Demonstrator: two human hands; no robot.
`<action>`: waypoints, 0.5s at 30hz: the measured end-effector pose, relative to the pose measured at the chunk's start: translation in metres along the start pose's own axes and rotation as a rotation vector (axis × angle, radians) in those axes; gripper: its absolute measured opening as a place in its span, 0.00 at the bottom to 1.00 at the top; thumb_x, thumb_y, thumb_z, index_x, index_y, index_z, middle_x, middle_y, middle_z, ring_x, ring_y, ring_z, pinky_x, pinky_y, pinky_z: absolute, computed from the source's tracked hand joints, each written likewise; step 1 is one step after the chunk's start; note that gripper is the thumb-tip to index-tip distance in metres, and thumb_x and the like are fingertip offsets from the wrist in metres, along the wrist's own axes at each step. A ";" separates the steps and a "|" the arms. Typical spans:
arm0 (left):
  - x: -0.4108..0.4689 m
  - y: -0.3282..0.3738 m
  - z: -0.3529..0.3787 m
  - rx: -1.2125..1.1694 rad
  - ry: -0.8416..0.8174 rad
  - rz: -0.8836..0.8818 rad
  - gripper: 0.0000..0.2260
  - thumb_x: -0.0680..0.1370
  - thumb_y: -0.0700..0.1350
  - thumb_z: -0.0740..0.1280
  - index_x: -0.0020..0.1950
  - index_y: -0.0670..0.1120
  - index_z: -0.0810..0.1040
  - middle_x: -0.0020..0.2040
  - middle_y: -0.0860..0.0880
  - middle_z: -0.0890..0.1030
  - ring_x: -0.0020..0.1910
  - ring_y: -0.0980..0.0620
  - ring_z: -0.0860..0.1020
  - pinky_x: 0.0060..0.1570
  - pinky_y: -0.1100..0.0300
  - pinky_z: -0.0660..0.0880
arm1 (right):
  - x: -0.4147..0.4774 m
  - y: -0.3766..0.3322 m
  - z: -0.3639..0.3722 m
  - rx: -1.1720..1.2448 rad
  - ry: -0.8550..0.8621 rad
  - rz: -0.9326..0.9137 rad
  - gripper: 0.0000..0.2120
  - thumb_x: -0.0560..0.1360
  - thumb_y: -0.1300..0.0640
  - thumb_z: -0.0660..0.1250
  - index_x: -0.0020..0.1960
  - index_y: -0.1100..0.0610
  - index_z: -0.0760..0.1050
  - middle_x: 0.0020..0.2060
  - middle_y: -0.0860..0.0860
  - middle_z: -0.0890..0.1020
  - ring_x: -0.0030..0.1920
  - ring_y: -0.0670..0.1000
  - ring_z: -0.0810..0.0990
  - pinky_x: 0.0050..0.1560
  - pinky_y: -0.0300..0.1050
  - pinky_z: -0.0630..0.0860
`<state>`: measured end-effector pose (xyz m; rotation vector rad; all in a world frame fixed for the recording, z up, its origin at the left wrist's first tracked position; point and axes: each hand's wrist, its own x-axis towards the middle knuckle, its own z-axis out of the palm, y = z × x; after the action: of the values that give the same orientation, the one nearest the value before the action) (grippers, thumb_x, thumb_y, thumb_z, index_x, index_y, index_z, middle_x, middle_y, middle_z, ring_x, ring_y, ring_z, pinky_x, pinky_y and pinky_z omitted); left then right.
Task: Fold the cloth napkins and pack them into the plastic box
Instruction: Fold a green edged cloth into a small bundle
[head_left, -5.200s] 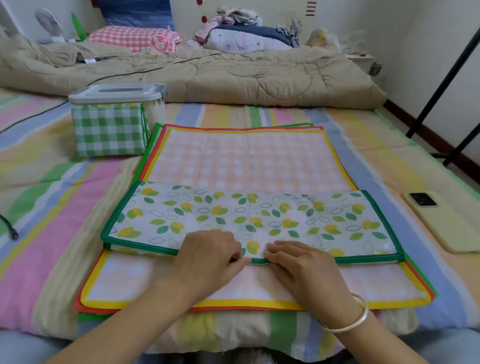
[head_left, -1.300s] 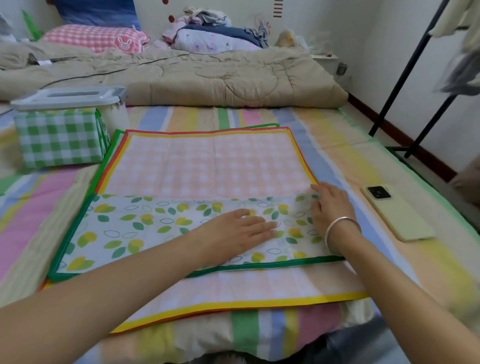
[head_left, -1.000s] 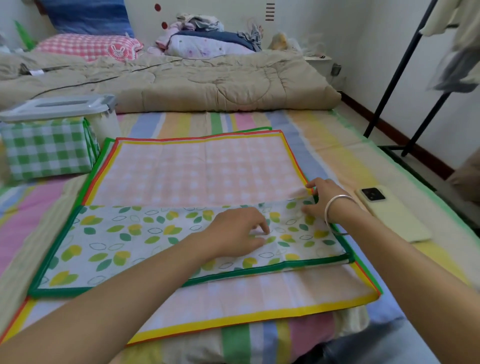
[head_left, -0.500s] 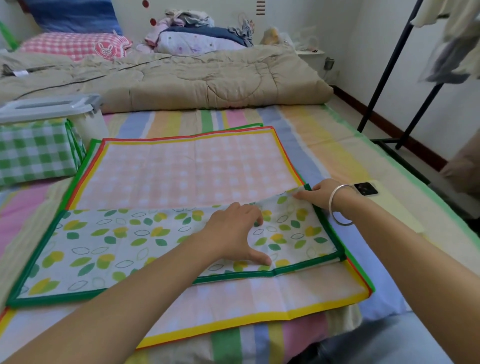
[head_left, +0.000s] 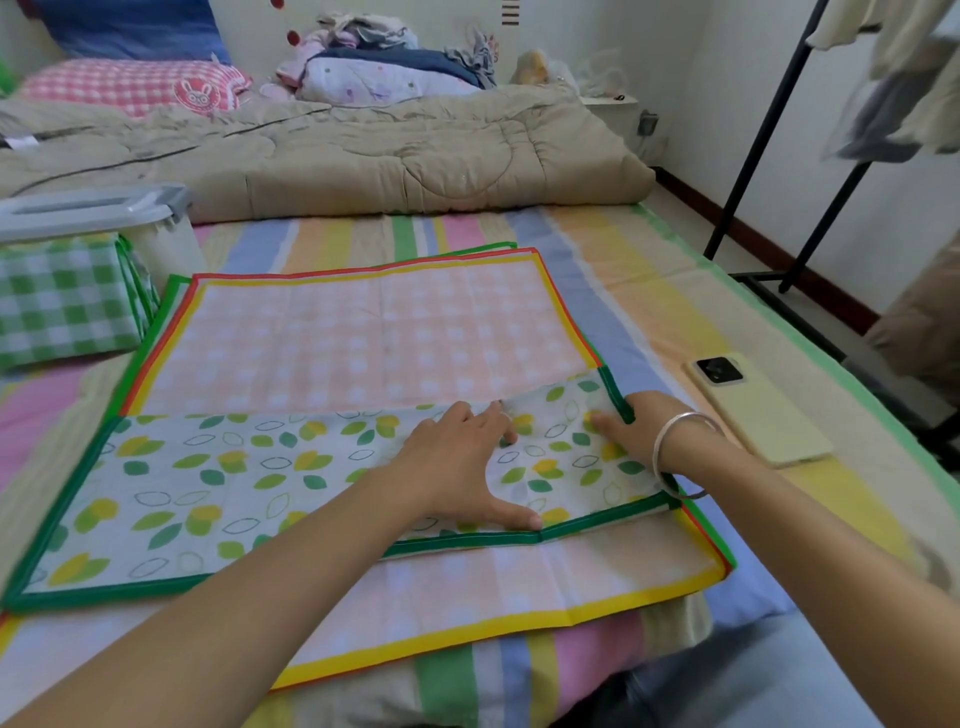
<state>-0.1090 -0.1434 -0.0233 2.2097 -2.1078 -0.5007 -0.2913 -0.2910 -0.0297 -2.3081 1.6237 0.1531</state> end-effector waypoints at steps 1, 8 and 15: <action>0.000 0.000 -0.001 -0.002 -0.013 -0.003 0.40 0.66 0.72 0.71 0.71 0.54 0.66 0.57 0.56 0.66 0.54 0.57 0.62 0.56 0.56 0.68 | -0.001 0.002 0.005 0.013 0.042 0.001 0.23 0.78 0.36 0.59 0.43 0.57 0.69 0.33 0.52 0.71 0.32 0.51 0.70 0.29 0.44 0.62; 0.000 0.000 -0.003 0.001 -0.043 0.008 0.41 0.65 0.72 0.72 0.71 0.54 0.65 0.60 0.55 0.67 0.59 0.54 0.66 0.57 0.55 0.68 | -0.010 0.000 -0.003 0.188 0.030 0.000 0.28 0.77 0.38 0.62 0.65 0.60 0.73 0.61 0.58 0.78 0.56 0.58 0.78 0.53 0.49 0.75; 0.002 -0.005 0.007 -0.014 0.075 0.050 0.40 0.63 0.73 0.73 0.67 0.53 0.67 0.49 0.61 0.63 0.53 0.54 0.64 0.50 0.55 0.68 | -0.042 -0.029 -0.032 1.117 -0.313 -0.129 0.19 0.79 0.41 0.60 0.48 0.56 0.78 0.36 0.50 0.81 0.35 0.50 0.79 0.37 0.42 0.76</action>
<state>-0.1063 -0.1443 -0.0313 2.1273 -2.1100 -0.4209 -0.2817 -0.2546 0.0170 -1.4053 0.9786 -0.3299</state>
